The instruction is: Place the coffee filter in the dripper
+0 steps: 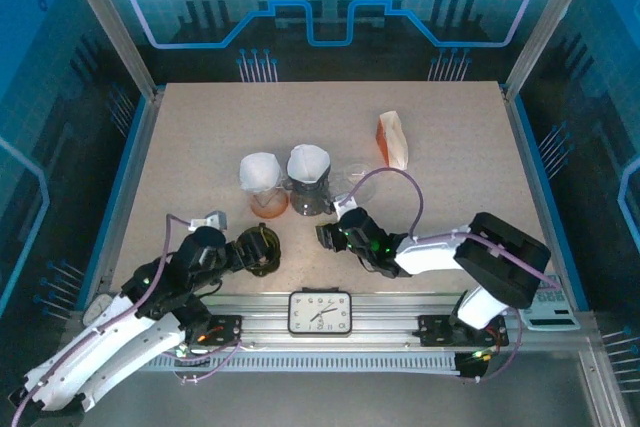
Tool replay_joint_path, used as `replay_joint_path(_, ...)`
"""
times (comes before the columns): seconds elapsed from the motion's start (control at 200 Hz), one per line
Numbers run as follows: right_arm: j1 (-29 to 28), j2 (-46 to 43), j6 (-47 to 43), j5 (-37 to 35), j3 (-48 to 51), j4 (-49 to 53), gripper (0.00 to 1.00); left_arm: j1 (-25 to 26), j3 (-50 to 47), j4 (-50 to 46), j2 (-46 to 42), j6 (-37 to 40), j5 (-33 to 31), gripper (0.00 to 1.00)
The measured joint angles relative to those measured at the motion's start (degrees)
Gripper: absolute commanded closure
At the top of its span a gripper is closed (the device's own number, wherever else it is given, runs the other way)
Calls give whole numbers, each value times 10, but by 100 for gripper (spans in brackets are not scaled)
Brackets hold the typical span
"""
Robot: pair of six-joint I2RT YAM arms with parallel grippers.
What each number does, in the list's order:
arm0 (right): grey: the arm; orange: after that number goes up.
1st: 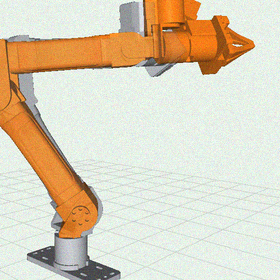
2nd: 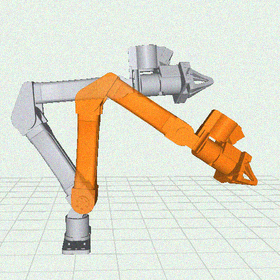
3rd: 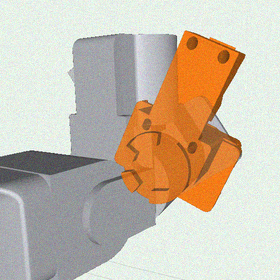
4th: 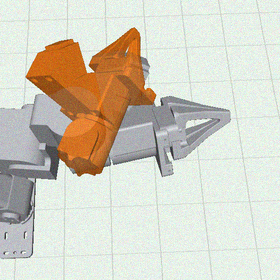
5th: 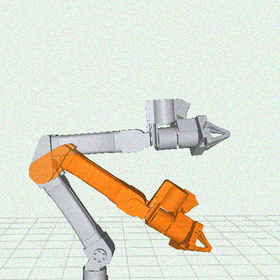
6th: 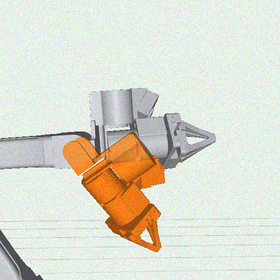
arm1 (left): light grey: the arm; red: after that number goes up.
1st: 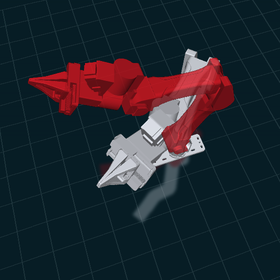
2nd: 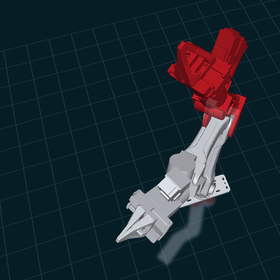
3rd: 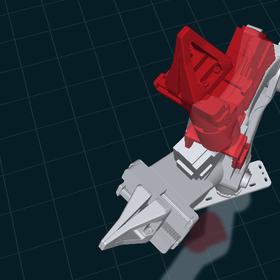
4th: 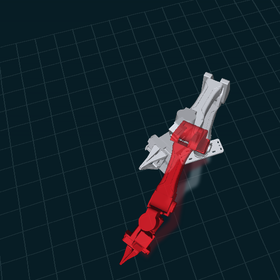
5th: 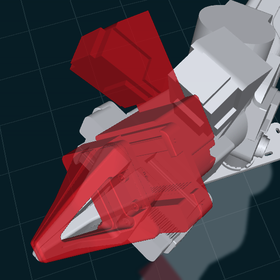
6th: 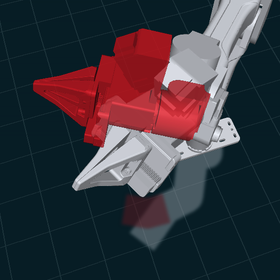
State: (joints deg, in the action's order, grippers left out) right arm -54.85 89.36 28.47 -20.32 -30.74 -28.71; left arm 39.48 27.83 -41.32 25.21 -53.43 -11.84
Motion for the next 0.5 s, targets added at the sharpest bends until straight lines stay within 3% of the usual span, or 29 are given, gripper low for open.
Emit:
replay_joint_path(0.35, -21, -187, 12, -15, 22, 126, 39, -1, 6, 38, 109, 24, -4, 15)
replay_joint_path(0.5, 22, -244, 20, -22, 6, 219, 39, -1, 6, 40, 96, 27, 1, 12)
